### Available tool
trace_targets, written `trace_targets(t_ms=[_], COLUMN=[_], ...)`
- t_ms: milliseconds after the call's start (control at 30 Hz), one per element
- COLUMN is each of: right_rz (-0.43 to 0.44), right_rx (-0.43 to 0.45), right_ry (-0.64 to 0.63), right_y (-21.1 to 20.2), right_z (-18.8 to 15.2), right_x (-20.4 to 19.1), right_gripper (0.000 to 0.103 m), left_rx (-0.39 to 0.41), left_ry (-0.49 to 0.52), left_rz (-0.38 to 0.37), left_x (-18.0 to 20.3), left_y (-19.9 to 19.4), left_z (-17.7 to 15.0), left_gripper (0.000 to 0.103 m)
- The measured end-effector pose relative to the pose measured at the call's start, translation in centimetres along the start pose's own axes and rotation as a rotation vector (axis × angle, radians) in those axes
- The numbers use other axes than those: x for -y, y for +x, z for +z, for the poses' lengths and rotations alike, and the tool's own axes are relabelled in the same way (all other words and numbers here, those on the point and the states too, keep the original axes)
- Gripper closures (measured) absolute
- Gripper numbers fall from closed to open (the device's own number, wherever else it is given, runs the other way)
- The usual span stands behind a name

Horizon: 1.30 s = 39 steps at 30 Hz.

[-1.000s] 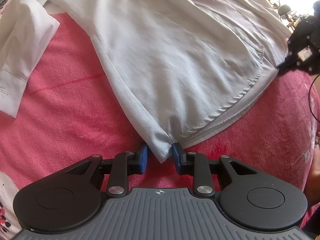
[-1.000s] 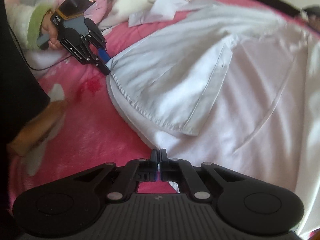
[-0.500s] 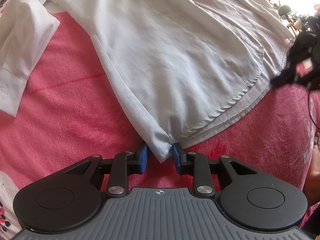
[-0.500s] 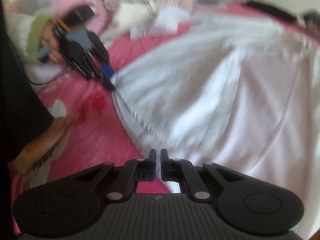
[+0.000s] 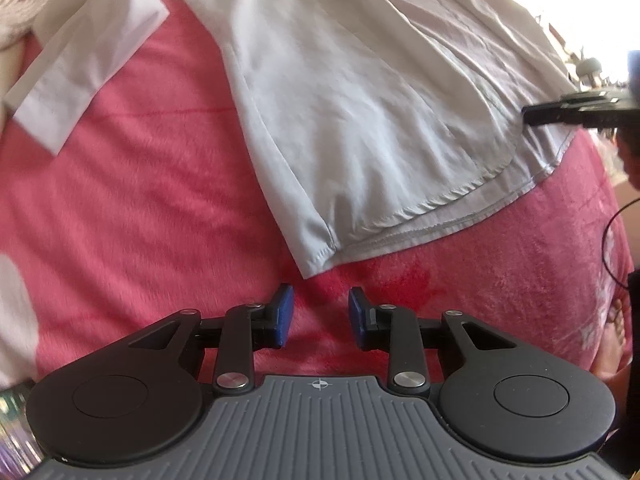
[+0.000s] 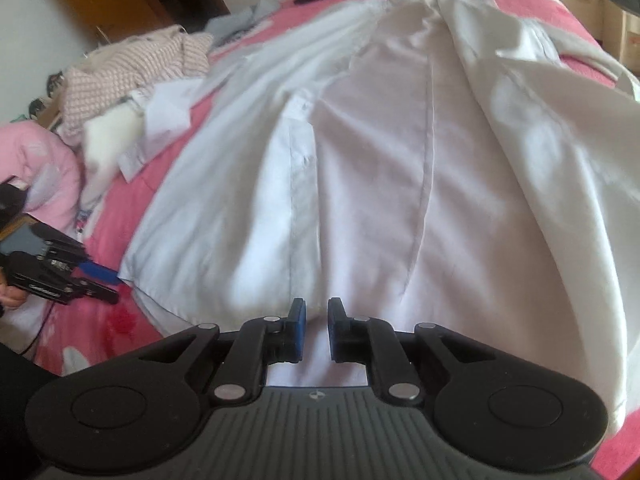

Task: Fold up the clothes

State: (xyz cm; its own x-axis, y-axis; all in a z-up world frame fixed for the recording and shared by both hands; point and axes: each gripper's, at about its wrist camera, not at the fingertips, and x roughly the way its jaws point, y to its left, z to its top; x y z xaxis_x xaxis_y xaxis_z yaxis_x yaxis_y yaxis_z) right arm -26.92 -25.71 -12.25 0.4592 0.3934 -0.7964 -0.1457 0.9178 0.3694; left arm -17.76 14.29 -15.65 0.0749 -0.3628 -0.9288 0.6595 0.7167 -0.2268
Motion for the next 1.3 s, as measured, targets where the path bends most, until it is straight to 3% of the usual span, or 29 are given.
trace_targets(t_ms=[433, 500, 533, 567, 767, 1300], right_rz=[0.050, 0.058, 0.061, 0.065, 0.074, 0.097], right_rx=[-0.031, -0.015, -0.007, 0.000, 0.011, -0.033], right_ry=[0.167, 0.180, 0.181, 0.179, 0.188, 0.304], right_y=[0.9, 1.2, 1.1, 1.0, -0.7, -1.4], right_z=[0.4, 0.4, 0.3, 0.3, -0.8, -3.6], right_x=[1.3, 1.3, 1.2, 1.1, 0.7, 0.9], right_gripper=[0.081, 0.087, 0.099, 0.101, 0.102, 0.102], left_rx=[0.066, 0.077, 0.083, 0.091, 0.148, 0.179], left_ry=[-0.087, -0.133, -0.160, -0.186, -0.305, -0.364], left_rz=[-0.021, -0.022, -0.026, -0.035, -0.103, -0.164], left_x=[0.2, -0.2, -0.5, -0.9, -2.8, -4.3], left_y=[0.0, 0.2, 0.2, 0.1, -0.5, 0.1], left_z=[-0.7, -0.7, -0.8, -0.9, -1.5, -0.6], left_gripper=[0.074, 0.074, 0.074, 0.074, 0.074, 0.073])
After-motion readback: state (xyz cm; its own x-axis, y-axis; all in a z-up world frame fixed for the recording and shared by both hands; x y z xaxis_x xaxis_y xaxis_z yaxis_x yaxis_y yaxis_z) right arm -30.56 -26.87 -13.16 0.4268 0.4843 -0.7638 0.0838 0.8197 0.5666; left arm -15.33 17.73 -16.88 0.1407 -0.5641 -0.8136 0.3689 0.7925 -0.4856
